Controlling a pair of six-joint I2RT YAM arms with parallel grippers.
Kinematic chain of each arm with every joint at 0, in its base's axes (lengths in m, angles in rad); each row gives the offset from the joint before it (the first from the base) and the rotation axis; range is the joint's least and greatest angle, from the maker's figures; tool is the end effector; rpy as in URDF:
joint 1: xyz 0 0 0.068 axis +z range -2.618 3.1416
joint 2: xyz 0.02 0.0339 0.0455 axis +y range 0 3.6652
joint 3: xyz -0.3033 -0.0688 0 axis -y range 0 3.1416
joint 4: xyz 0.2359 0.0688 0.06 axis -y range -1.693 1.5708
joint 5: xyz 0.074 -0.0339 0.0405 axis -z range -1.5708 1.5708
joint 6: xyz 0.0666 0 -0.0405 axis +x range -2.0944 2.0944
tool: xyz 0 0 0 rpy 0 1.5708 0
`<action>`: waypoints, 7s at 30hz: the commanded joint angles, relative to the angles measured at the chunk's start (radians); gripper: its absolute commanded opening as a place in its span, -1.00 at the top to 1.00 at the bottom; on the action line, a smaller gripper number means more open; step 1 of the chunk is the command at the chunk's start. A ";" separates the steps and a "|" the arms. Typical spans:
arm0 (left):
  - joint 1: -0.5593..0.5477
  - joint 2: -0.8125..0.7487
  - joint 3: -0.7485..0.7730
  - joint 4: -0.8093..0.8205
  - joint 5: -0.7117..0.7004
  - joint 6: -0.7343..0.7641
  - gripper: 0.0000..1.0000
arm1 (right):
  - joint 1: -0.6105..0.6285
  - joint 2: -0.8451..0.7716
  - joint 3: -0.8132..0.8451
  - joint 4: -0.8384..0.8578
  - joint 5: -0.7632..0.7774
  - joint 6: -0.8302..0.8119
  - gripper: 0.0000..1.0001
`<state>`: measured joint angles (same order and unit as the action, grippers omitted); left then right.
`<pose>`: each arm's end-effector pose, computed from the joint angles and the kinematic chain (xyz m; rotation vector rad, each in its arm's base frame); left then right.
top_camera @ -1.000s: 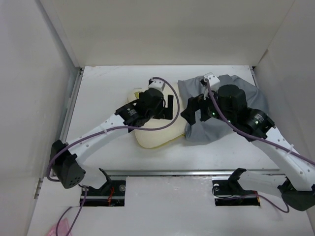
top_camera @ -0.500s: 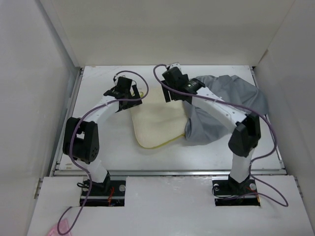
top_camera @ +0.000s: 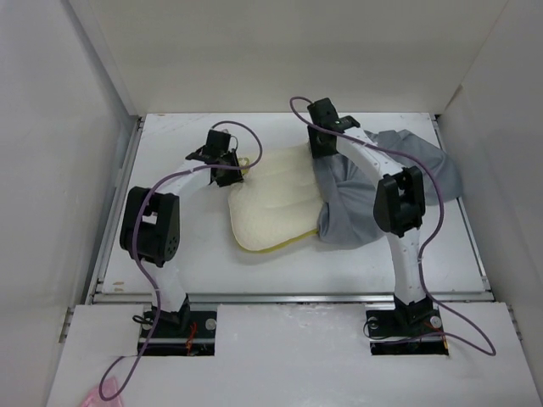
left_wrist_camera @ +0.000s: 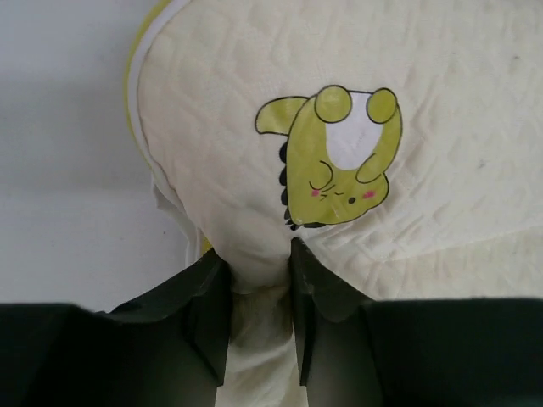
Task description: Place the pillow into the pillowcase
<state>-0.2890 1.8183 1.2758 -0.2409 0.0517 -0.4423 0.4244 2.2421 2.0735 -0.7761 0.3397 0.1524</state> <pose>0.4082 -0.1250 0.2380 -0.1575 2.3867 -0.4130 0.4934 0.1986 0.2597 -0.1970 2.4404 -0.1769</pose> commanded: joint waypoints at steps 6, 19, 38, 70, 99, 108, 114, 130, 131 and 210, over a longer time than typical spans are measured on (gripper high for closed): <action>-0.030 0.012 0.059 0.064 0.093 0.074 1.00 | 0.028 0.028 0.129 0.026 -0.172 -0.074 1.00; -0.136 -0.355 0.069 0.296 0.203 0.094 1.00 | 0.134 -0.073 0.395 -0.014 -0.879 -0.139 1.00; -0.110 -0.553 -0.308 0.356 -0.165 -0.118 1.00 | 0.227 -0.318 0.099 -0.066 -0.685 -0.275 -0.87; -0.110 -0.697 -0.340 0.313 -0.002 -0.128 1.00 | 0.490 -0.498 -0.447 0.394 -0.226 -0.033 -0.99; -0.139 0.015 -0.079 0.133 0.057 0.053 0.78 | 0.050 -0.710 -0.943 0.351 -0.183 0.388 -0.99; -0.510 -0.345 -0.375 0.176 0.197 0.007 1.00 | -0.018 -0.699 -0.850 0.267 0.002 0.305 -0.99; -0.572 -0.508 -0.331 0.103 0.018 -0.004 -0.50 | -0.018 -0.779 -0.721 0.127 0.012 0.201 -0.99; -0.294 -0.386 -0.458 0.192 -0.248 -0.046 -1.00 | 0.501 -0.575 -0.788 0.162 -0.141 0.116 -0.99; -0.294 -0.367 -0.458 0.216 -0.262 -0.030 -1.00 | 0.501 -0.523 -0.788 0.163 -0.104 0.156 -0.99; -0.420 -0.340 -0.190 0.009 -0.285 -0.135 -1.00 | -0.038 -0.483 -0.857 0.587 -0.283 0.208 -0.74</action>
<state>-0.7712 1.4033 1.0180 -0.2920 -0.2687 -0.5850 0.3794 1.7767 1.2125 -0.1394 0.1402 0.3656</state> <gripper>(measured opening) 0.997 0.880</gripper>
